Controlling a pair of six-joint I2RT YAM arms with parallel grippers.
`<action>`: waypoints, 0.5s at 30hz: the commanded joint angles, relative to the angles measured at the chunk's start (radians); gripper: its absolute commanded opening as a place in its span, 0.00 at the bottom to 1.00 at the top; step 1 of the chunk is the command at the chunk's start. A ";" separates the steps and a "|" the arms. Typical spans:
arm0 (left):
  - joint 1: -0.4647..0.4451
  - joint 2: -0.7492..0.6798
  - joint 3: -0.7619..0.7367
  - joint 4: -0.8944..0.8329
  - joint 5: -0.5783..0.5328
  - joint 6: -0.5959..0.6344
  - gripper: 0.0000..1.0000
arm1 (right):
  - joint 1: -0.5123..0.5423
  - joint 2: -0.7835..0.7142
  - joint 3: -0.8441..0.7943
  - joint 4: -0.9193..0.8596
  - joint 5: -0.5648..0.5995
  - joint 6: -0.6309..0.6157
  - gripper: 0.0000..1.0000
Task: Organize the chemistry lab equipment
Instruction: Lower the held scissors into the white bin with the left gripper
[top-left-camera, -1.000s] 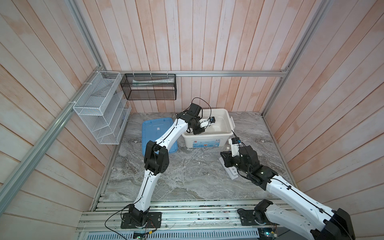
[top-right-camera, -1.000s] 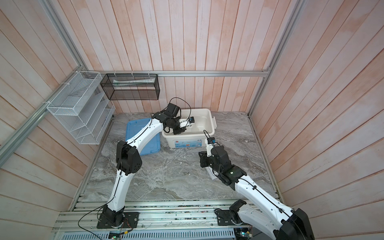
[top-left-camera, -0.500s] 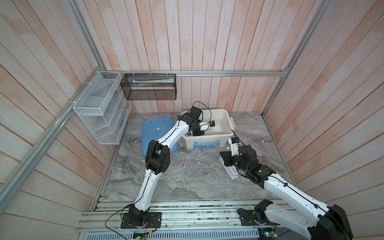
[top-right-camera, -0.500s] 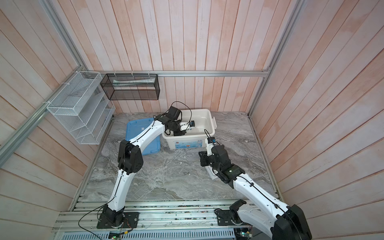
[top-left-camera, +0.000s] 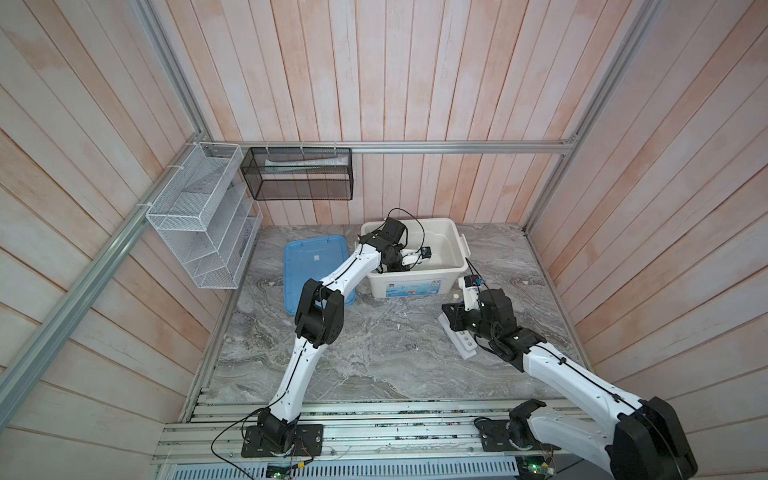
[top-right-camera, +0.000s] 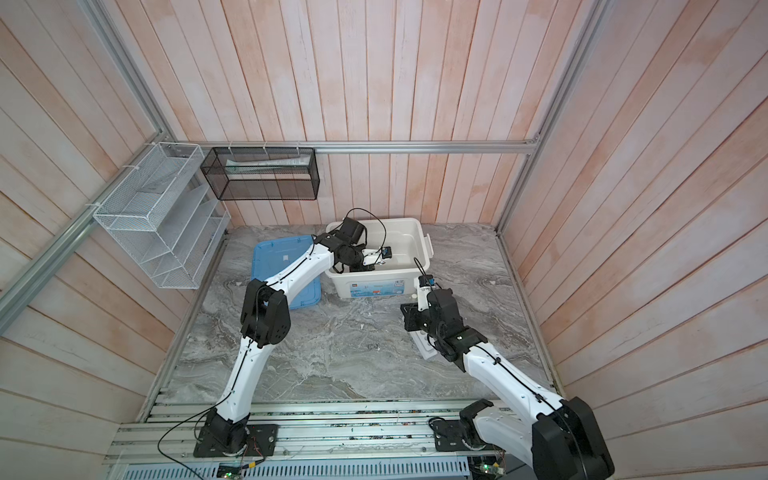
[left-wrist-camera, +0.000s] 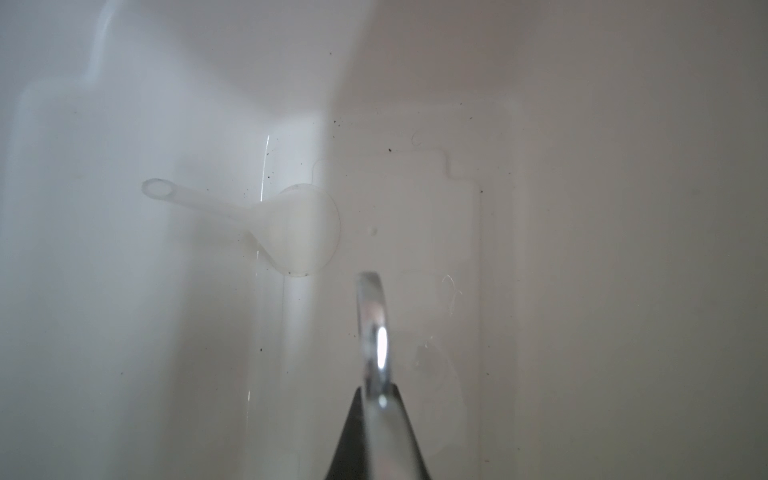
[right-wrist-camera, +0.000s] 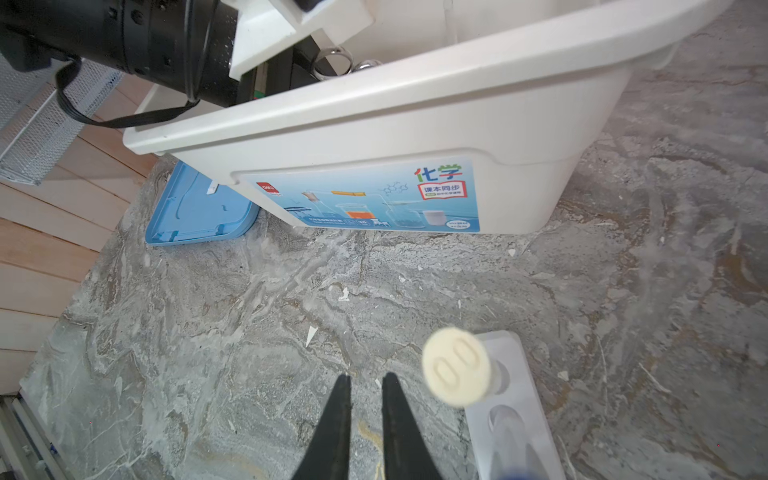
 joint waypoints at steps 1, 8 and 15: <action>-0.013 0.039 -0.025 0.019 0.006 0.026 0.00 | -0.017 0.022 -0.008 0.050 -0.044 -0.010 0.17; -0.020 0.043 -0.069 0.070 -0.052 0.043 0.00 | -0.038 0.050 -0.001 0.071 -0.067 -0.017 0.17; -0.026 0.042 -0.083 0.121 -0.094 0.041 0.00 | -0.043 0.023 0.017 0.055 -0.067 -0.023 0.17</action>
